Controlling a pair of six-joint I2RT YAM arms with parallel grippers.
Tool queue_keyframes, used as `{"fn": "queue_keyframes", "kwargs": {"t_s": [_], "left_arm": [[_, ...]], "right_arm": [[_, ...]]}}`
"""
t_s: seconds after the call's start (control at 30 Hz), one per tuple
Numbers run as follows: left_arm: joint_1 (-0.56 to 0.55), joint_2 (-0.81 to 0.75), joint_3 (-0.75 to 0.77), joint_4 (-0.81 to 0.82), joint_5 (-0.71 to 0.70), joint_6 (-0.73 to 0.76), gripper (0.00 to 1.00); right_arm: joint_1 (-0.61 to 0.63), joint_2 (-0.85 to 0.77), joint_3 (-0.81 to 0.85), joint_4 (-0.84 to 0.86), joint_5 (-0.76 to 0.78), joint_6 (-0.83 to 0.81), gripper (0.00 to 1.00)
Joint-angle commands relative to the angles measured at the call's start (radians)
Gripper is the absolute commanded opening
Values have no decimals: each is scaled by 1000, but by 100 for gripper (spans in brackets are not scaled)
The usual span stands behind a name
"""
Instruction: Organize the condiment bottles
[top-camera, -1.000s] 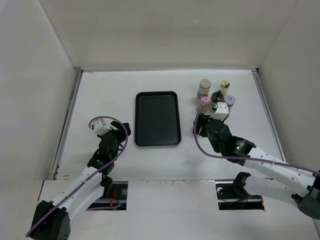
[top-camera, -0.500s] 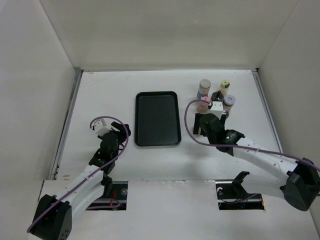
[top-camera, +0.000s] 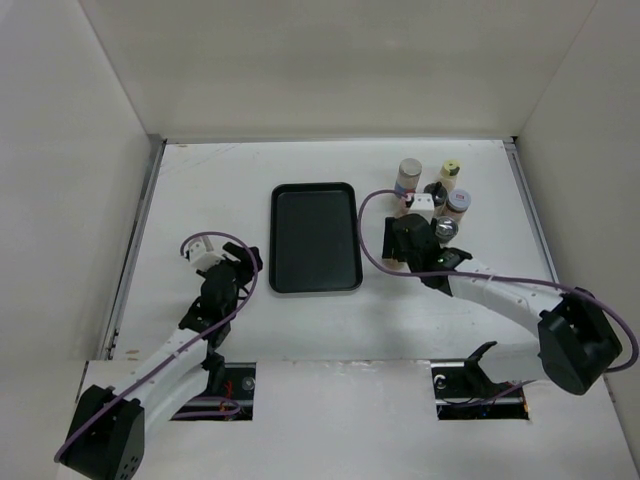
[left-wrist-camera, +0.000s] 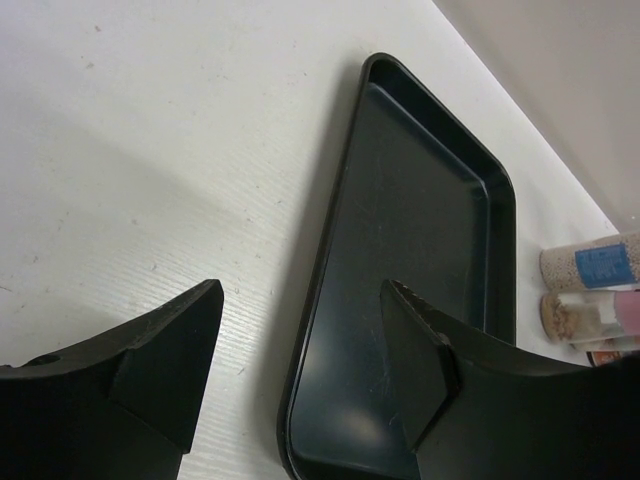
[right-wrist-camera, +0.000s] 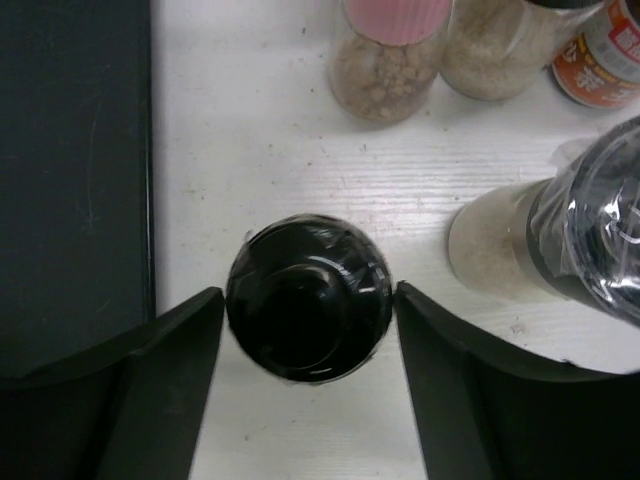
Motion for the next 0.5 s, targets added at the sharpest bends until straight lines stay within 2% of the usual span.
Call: {"fn": "queue_keyframes", "kwargs": {"t_s": [0.0,0.07,0.17,0.37,0.47], "left_arm": [[2,12,-13,63,19,-6,62],[2,12,-12,63,19,-6,62],[4,12,-13,63,22,-6,62],[1,5,-16,69,16,-6,62],[-2,14,-15,73,22,-6,62]], "right_arm": [[-16,14,53,88,0,-19,71],[-18,28,58,86,7,-19,65],[-15,32,68,80,41,-28,51],[22,-32,180,65,100,-86,46],[48,14,284,77,80,-118,46]]}}
